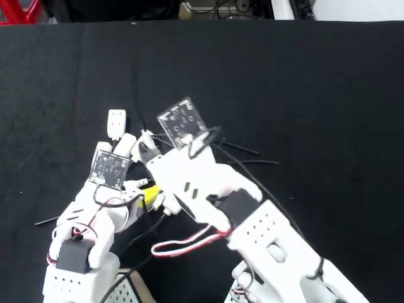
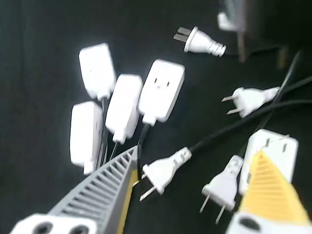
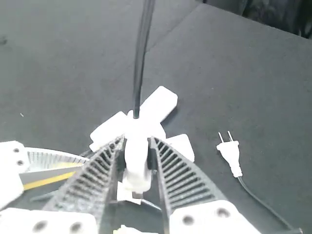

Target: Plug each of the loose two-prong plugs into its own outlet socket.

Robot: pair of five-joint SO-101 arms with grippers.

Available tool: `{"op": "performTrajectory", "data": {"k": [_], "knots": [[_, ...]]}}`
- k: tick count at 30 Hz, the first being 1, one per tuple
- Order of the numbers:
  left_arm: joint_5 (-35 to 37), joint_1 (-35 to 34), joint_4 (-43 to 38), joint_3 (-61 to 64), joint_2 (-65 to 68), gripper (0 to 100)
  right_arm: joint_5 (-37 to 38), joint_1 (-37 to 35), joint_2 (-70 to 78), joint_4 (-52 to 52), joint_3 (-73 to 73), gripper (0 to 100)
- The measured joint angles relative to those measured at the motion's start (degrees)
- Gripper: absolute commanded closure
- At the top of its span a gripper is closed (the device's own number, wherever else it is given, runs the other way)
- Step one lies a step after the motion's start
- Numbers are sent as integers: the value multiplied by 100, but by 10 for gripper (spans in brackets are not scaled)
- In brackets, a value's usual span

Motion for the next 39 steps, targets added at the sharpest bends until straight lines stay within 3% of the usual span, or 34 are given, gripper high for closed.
{"op": "performTrajectory", "data": {"k": [5,15,24,30,39], "knots": [[185,273,-448,-9,0,651,-369,0,-712,308,255,987],[1653,-114,-1073,0,9,651,-607,-290,-949,870,325,987],[1758,-176,-1081,0,18,651,-607,-290,-993,985,325,987],[1811,-589,-1081,-158,26,649,-422,-334,-993,1231,290,987],[1873,-730,-1081,-149,35,648,-229,-325,492,1380,-668,987]]}}
